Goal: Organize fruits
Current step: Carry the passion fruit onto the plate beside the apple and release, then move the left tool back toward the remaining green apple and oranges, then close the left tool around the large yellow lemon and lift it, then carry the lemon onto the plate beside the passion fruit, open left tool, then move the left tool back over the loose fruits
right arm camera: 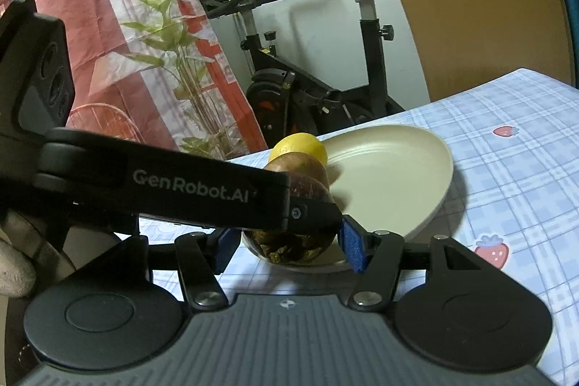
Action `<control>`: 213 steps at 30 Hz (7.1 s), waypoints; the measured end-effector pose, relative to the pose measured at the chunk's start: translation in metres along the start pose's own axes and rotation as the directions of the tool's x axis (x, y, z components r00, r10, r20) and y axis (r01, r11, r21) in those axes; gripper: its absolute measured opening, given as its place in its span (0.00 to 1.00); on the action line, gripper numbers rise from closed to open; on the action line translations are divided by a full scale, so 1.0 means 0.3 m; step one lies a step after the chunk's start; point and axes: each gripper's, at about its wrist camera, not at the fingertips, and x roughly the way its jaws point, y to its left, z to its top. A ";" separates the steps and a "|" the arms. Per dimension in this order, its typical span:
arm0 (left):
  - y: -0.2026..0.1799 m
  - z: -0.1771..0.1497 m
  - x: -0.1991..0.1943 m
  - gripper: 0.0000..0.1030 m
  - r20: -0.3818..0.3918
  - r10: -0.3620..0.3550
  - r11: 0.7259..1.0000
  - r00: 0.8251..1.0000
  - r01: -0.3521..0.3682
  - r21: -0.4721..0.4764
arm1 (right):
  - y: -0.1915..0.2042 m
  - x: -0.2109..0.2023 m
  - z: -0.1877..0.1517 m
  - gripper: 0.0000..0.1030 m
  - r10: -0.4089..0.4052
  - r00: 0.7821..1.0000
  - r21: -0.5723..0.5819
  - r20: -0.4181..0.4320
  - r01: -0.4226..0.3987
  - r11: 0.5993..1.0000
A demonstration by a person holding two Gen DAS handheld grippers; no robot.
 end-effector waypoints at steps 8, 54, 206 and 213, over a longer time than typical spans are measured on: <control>0.039 -0.030 -0.018 0.61 -0.004 0.036 0.999 0.999 -0.036 -0.027 | 0.010 0.033 0.005 0.61 0.053 0.997 -0.024 -0.061 -0.055 0.998; 0.175 -0.278 -0.552 0.73 0.201 0.296 0.954 0.934 -0.281 -0.103 | 0.151 -0.125 -0.038 0.63 0.083 0.992 -0.117 -0.090 -0.093 0.989; 0.109 -0.054 -0.321 0.52 0.204 0.100 0.994 0.974 -0.105 0.012 | 0.033 -0.148 -0.010 0.42 -0.078 0.996 -0.082 0.045 0.082 0.993; 0.210 -0.130 -0.422 0.52 0.182 0.141 0.990 0.973 -0.137 -0.039 | 0.139 -0.144 -0.043 0.42 -0.007 1.000 -0.165 -0.008 0.005 0.986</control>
